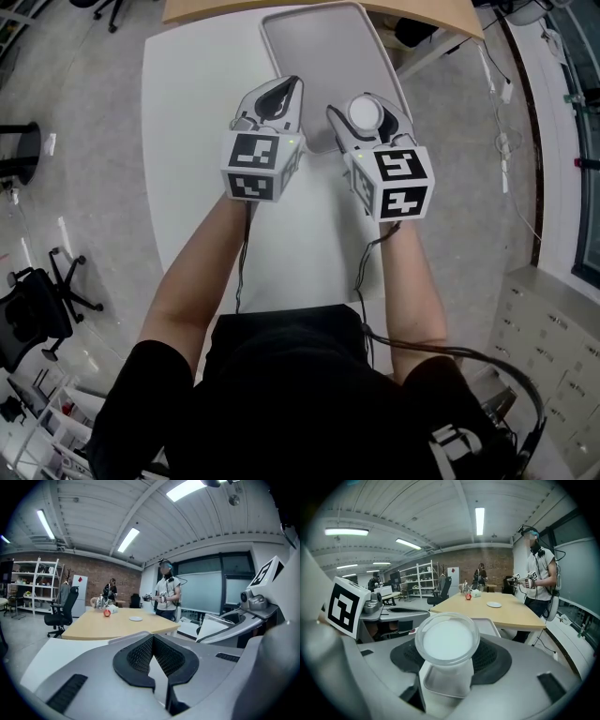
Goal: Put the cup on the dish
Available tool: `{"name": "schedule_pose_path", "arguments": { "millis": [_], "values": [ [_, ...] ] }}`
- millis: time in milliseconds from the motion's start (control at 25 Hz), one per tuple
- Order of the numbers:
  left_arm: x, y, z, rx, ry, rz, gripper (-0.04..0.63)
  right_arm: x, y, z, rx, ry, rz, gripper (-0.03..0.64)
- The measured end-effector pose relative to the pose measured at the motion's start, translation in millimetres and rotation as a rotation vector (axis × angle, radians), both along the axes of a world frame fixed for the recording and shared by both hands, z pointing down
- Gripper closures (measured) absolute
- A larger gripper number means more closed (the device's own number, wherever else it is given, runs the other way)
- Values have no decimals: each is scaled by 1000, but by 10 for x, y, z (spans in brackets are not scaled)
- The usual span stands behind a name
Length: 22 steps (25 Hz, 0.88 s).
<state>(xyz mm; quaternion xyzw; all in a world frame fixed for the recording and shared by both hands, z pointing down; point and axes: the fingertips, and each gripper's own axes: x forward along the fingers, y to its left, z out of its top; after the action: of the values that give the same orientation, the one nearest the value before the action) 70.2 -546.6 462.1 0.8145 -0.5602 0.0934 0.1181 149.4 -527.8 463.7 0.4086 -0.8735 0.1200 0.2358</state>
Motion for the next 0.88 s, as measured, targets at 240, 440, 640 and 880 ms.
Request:
{"name": "schedule_pose_path", "arguments": {
  "millis": [240,440,640,880],
  "values": [
    [46,-238,331,-35,-12,7,589,9,-274,258,-16,5,6,367],
    [98,-487,558,-35,-35,10,589,27,-487,487,-24,10,7,367],
    [138,-642,715,-34,-26,8,589,38,-639,680,-33,13,16,367],
    [83,-784,926,-54,-3,-13,589,50,-808,914,-54,33,23,367]
  ]
}}
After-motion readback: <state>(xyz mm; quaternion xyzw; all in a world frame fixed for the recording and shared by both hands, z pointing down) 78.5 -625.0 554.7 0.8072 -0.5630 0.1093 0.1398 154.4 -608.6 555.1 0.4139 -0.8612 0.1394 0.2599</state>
